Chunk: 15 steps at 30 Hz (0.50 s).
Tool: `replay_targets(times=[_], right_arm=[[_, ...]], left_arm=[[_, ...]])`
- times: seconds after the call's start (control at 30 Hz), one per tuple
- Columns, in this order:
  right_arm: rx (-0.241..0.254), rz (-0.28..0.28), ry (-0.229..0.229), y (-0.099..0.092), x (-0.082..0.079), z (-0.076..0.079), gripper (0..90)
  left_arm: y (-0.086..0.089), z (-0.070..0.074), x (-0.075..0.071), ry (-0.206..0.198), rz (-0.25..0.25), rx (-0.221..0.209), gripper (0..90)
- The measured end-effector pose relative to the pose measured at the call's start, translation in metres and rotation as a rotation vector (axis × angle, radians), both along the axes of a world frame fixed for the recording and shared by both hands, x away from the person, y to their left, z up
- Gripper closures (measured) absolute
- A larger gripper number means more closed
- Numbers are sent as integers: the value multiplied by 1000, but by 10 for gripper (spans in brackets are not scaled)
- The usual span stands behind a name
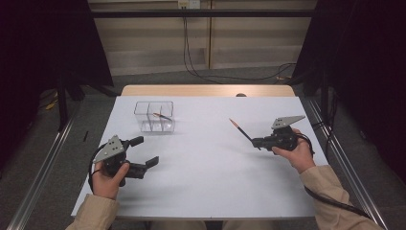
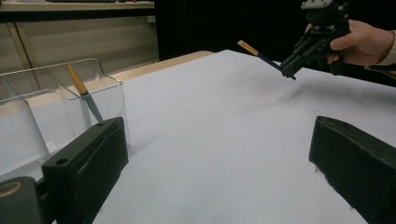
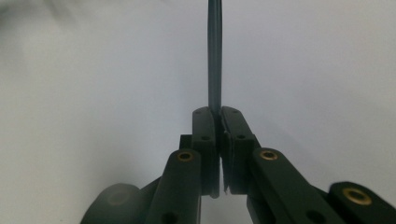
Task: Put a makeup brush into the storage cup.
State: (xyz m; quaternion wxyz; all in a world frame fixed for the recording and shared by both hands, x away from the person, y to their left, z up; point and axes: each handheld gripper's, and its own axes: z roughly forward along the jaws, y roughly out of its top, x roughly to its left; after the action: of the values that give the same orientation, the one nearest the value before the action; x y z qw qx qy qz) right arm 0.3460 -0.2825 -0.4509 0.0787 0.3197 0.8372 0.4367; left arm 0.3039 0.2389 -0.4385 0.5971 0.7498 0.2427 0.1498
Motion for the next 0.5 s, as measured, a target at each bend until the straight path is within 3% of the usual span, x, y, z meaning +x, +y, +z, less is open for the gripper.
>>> replay_targets(times=[0.17, 0.5], right_arm=[[68, -16, -23, -2, -3, 1, 850], [134, -15, -63, 1, -10, 3, 850]], left_arm=[[0, 0, 0, 0, 2, -1, 43], [-1, 1, -1, 1, 0, -4, 43]])
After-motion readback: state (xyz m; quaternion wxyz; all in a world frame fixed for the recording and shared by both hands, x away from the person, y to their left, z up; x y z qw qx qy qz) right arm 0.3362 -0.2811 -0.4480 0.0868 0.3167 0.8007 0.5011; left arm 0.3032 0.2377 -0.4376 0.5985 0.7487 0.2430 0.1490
